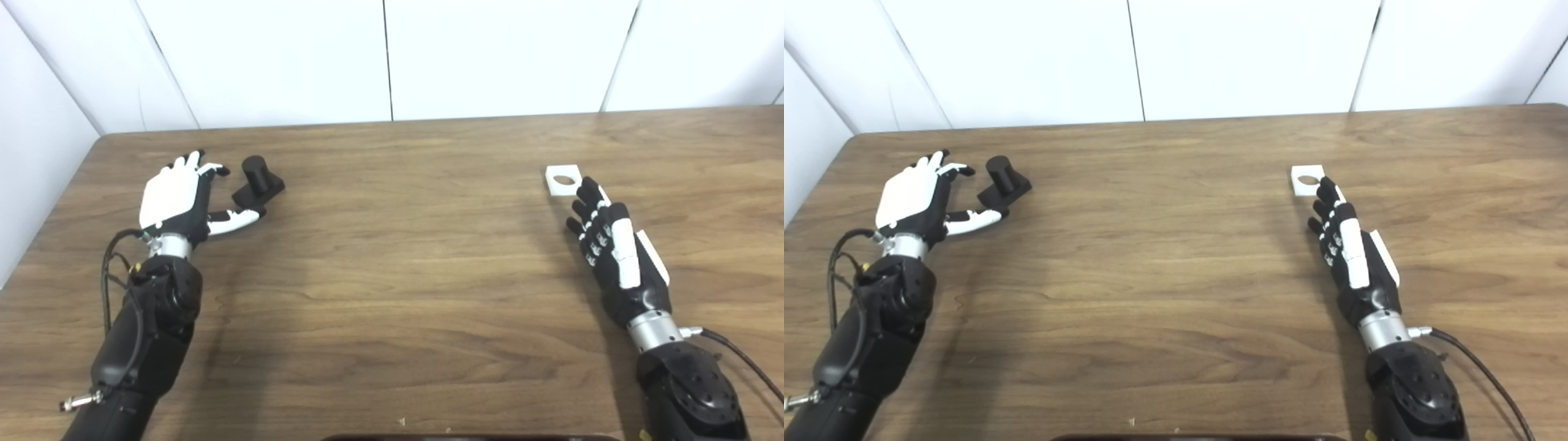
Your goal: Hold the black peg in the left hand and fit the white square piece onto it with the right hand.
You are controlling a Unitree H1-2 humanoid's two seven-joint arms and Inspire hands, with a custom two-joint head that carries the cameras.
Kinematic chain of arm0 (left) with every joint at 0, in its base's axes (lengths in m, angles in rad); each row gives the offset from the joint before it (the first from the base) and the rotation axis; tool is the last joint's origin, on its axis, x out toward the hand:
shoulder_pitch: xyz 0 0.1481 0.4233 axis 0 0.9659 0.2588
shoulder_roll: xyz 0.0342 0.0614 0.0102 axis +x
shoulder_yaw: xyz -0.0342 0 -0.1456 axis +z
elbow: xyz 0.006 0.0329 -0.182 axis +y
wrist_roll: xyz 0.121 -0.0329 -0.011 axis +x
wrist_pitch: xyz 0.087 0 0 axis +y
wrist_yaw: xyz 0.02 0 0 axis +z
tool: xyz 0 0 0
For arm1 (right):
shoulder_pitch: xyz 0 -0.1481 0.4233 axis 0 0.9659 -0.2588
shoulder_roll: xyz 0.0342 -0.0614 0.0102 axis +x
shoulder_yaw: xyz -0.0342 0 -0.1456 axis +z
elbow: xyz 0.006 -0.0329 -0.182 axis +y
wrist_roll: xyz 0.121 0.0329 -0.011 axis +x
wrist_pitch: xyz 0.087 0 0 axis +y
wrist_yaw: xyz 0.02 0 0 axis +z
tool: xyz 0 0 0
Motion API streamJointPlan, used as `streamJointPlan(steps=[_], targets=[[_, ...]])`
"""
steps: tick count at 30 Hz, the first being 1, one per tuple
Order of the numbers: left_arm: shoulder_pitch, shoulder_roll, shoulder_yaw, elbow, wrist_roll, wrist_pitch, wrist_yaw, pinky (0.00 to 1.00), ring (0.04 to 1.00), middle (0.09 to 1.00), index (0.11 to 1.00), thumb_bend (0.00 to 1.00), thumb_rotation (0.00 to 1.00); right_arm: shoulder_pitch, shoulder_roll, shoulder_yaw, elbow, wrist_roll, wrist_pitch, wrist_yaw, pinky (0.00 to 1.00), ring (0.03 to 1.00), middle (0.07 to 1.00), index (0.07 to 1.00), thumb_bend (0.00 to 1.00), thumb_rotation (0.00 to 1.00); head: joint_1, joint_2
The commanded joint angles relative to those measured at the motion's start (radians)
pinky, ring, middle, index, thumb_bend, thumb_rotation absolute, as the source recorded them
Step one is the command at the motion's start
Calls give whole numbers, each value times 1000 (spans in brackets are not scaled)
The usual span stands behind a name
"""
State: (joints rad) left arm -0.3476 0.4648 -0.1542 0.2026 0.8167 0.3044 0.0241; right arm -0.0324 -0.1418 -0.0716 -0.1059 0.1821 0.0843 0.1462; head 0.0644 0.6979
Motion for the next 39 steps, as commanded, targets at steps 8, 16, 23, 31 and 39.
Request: streamJointPlan(steps=[8, 16, 23, 31, 39], targets=[[-92, 29, -20, 52, 16, 2, 19, 1000, 1000, 988, 787, 769, 577, 5, -7, -7, -30, 7, -26, 3, 947, 1000, 1000, 978, 627, 1000, 3, 5], [-105, 21, -20, 73, 1, 8, 18, 1000, 1000, 984, 729, 738, 554, 4, -9, -10, -29, 13, -23, 5, 942, 1000, 1000, 971, 614, 1000, 4, 6], [-106, 16, -17, 78, -5, 8, 27, 1000, 1000, 966, 680, 726, 545, 1, -15, -9, -33, 14, -21, 7, 946, 1000, 1000, 978, 609, 1000, 6, 10], [-101, 6, -15, 78, -11, 13, 21, 1000, 1000, 942, 638, 714, 491, 0, -21, -11, -41, 11, -11, 4, 934, 1000, 1000, 972, 596, 1000, 5, 12], [-92, -14, -7, 96, -31, -13, 69, 1000, 1000, 920, 584, 697, 304, -1, -30, -6, -46, 2, -17, 8, 951, 1000, 999, 973, 591, 1000, 6, 14]])
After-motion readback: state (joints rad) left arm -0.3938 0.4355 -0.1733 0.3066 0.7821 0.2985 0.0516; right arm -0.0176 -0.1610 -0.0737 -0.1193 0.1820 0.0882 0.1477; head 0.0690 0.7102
